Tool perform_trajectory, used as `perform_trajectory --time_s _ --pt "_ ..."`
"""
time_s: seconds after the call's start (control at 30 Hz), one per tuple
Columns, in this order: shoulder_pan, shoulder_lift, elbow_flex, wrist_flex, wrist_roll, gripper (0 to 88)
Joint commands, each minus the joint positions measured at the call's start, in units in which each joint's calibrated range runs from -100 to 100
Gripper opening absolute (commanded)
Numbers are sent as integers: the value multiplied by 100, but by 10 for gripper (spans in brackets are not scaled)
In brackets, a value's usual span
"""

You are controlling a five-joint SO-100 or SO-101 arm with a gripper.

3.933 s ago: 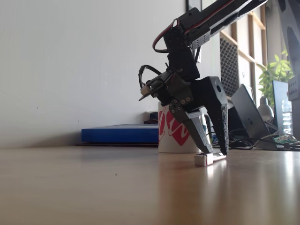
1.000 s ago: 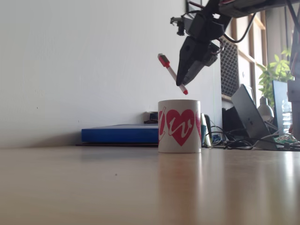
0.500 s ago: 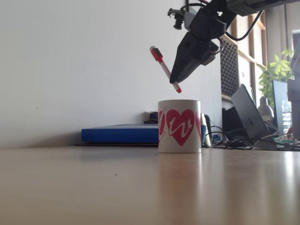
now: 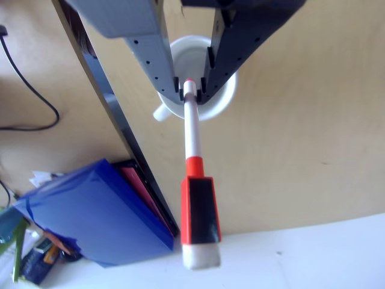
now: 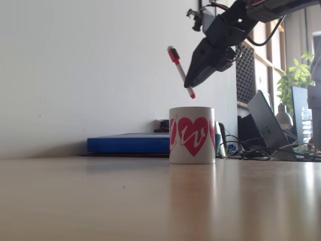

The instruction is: Grab the pen and place it in the cup.

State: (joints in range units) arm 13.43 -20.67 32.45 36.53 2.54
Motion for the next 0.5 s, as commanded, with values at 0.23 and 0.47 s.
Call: perform_trajectory --time_s 0.23,0.47 --pt "96 -157 200 -113 35 55" --pt "113 -157 200 -113 24 210"
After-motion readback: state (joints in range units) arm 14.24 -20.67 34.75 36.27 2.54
